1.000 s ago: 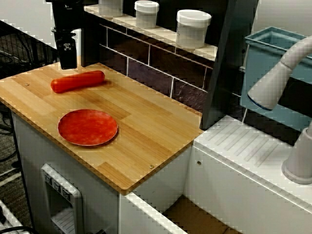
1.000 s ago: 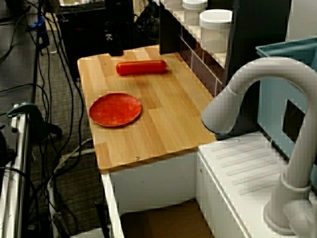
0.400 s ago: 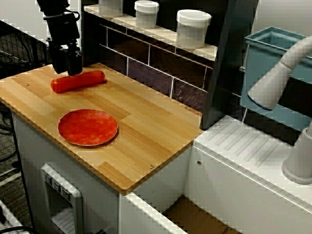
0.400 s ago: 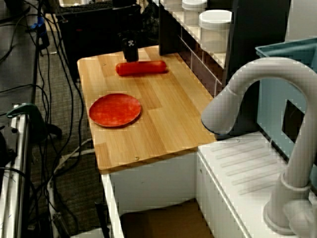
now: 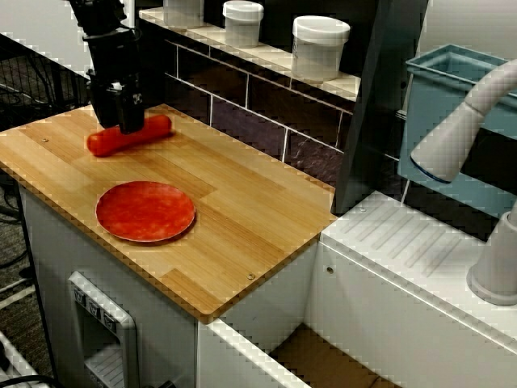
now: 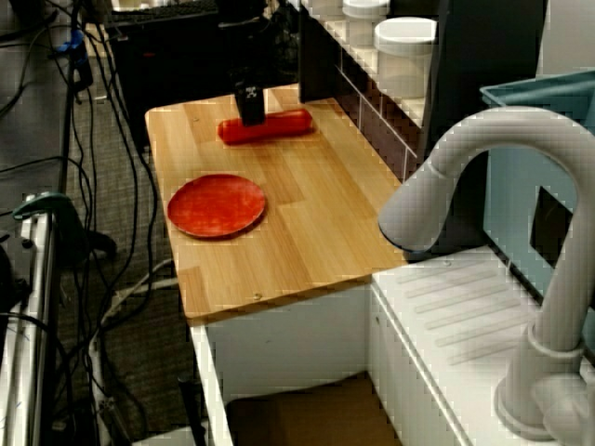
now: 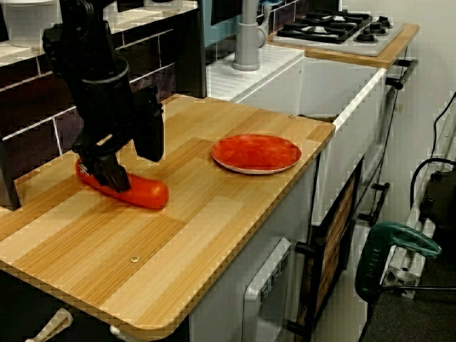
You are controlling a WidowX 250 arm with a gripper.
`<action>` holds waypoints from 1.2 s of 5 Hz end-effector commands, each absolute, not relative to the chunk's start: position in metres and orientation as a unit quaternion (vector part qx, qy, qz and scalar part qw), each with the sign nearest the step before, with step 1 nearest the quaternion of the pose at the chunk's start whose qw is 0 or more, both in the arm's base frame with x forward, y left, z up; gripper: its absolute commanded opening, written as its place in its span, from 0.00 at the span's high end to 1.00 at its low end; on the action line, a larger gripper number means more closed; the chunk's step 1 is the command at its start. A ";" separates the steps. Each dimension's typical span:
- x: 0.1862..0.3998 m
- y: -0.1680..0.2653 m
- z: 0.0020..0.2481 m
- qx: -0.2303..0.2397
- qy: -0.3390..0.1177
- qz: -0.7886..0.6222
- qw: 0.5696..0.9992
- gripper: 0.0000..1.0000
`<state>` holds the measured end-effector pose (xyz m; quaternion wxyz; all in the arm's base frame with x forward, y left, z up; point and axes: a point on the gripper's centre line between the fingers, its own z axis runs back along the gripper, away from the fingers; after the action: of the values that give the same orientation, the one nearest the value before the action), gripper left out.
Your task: Put the object on the plate
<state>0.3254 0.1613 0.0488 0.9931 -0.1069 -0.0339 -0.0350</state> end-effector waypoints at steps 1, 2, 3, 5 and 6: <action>0.317 0.162 0.043 -0.065 -0.054 -0.068 0.994 0.00; 0.313 0.160 0.028 -0.063 -0.046 -0.060 0.995 0.80; 0.309 0.156 0.022 -0.058 -0.039 -0.064 0.995 1.00; 0.295 0.147 0.071 -0.100 -0.061 -0.122 0.986 1.00; 0.292 0.131 0.106 -0.109 -0.067 -0.162 0.978 1.00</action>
<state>0.2979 0.1256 0.0877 0.9791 -0.1322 -0.0385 -0.1497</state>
